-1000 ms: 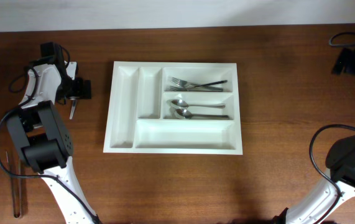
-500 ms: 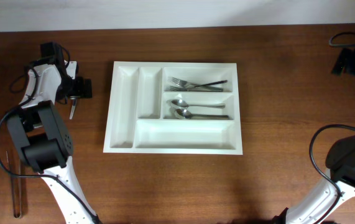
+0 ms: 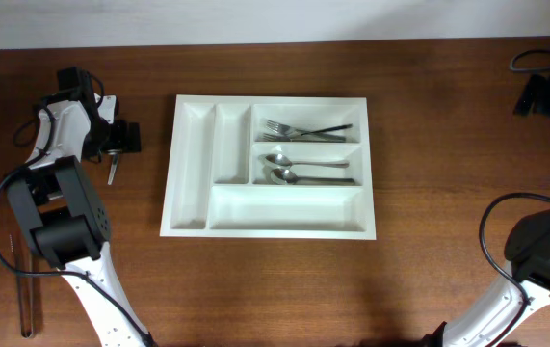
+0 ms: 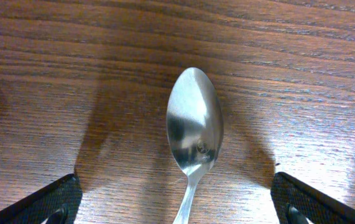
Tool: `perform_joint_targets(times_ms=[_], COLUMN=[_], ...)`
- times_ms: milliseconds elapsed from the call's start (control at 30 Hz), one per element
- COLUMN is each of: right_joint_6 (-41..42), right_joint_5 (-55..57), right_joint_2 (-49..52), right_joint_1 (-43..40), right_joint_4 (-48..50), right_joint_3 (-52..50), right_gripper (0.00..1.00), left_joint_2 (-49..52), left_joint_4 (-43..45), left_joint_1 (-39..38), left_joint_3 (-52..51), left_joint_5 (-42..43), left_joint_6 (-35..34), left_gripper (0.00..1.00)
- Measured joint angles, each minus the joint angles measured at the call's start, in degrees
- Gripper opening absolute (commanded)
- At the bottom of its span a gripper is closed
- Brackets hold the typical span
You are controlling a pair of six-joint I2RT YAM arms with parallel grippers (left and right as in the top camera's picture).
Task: Pack container
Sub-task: 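Lower the left gripper and grasp the right silver spoon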
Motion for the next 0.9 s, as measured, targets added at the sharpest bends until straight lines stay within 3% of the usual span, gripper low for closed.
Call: perform_joint_targets(times_ms=[167,267,300,900], right_joint_6=[0.0,0.0,0.0,0.0], right_joint_5=[0.0,0.0,0.0,0.0], right_joint_2=[0.0,0.0,0.0,0.0], right_joint_1=[0.0,0.0,0.0,0.0], right_joint_4=[0.0,0.0,0.0,0.0], right_joint_3=[0.0,0.0,0.0,0.0], right_gripper=[0.99,0.99,0.99,0.99], left_joint_2=[0.0,0.0,0.0,0.0], left_joint_4=[0.0,0.0,0.0,0.1], left_joint_1=[0.0,0.0,0.0,0.0], left_joint_3=[0.0,0.0,0.0,0.0], left_joint_5=[0.0,0.0,0.0,0.2], left_joint_6=[0.0,0.1,0.2,0.0], left_gripper=[0.89,0.66,0.63,0.34])
